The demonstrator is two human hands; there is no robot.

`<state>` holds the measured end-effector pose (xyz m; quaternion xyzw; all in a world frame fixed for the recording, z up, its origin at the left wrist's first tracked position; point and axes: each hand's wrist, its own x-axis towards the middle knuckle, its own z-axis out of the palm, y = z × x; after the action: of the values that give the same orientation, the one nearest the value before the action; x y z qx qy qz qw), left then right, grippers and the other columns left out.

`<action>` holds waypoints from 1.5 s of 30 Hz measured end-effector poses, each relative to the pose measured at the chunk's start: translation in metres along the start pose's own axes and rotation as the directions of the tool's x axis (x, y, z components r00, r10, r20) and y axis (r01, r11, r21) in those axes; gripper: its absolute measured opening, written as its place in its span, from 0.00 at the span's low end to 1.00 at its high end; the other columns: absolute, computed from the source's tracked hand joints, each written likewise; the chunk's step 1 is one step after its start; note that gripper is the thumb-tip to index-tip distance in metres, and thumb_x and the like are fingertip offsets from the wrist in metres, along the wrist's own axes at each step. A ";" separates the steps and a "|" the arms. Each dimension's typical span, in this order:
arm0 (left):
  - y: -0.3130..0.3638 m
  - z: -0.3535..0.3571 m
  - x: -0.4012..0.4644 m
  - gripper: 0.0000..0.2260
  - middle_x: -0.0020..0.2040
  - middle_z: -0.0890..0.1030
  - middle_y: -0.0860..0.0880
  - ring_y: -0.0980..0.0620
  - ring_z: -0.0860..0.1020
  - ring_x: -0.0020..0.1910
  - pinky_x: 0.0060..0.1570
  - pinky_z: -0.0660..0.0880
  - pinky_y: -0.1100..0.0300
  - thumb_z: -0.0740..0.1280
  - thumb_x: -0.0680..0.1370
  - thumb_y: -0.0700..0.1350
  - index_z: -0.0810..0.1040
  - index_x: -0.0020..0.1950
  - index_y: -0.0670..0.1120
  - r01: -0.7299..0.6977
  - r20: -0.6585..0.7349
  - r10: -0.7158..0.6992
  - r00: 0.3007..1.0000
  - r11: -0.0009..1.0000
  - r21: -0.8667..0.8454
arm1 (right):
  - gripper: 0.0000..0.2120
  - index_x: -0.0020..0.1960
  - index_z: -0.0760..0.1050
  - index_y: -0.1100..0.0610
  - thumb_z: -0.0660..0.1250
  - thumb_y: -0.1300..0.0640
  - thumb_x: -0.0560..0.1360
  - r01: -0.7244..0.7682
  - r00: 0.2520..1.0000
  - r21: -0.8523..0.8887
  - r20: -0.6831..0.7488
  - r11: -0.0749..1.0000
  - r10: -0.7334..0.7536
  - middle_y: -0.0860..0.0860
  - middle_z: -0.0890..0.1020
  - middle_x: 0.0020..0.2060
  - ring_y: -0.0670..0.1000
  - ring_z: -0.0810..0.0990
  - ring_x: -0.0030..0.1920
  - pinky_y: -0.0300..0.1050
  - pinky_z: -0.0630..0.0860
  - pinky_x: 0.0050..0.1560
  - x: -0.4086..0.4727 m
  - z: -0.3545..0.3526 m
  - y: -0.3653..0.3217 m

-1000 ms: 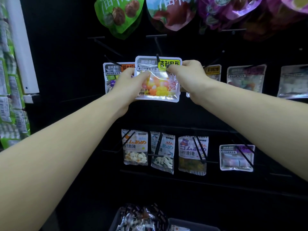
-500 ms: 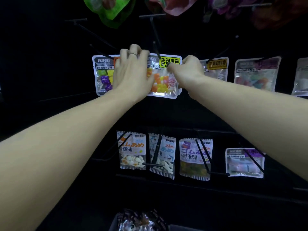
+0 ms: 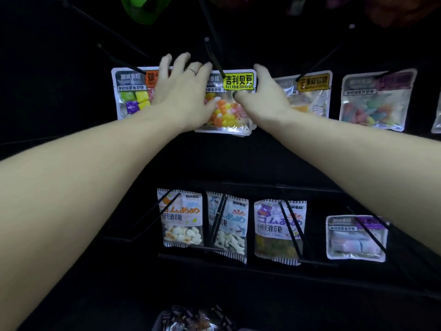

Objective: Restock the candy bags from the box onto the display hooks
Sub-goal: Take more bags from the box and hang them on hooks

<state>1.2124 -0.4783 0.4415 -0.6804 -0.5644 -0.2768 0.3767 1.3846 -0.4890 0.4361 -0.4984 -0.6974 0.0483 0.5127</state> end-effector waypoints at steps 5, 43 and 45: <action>-0.007 -0.007 0.007 0.31 0.78 0.69 0.43 0.43 0.59 0.81 0.81 0.44 0.41 0.61 0.82 0.61 0.64 0.79 0.45 -0.041 0.072 0.042 0.997 0.999 -0.021 | 0.15 0.64 0.76 0.55 0.70 0.58 0.77 -0.065 0.998 0.146 -0.016 0.987 0.068 0.52 0.84 0.55 0.53 0.83 0.57 0.51 0.80 0.60 0.003 0.004 0.001; 0.118 -0.073 -0.195 0.24 0.66 0.77 0.44 0.43 0.73 0.68 0.75 0.64 0.49 0.68 0.77 0.47 0.72 0.71 0.41 -0.172 0.020 0.197 0.980 0.898 -0.406 | 0.26 0.79 0.67 0.52 0.64 0.58 0.82 -0.211 0.969 0.122 0.156 0.970 0.191 0.51 0.79 0.67 0.46 0.80 0.59 0.31 0.71 0.51 -0.188 -0.058 0.005; 0.141 -0.079 -0.226 0.21 0.62 0.78 0.46 0.45 0.75 0.65 0.70 0.67 0.53 0.68 0.75 0.44 0.74 0.68 0.42 -0.185 0.012 0.224 0.974 0.834 -0.519 | 0.21 0.71 0.74 0.52 0.62 0.64 0.80 -0.231 0.967 0.183 0.147 0.955 0.206 0.47 0.82 0.59 0.41 0.81 0.51 0.27 0.75 0.46 -0.228 -0.073 0.017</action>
<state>1.3068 -0.6807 0.2763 -0.8222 -0.4071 -0.3506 0.1878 1.4457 -0.6826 0.3086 -0.5148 -0.6606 0.2056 0.5062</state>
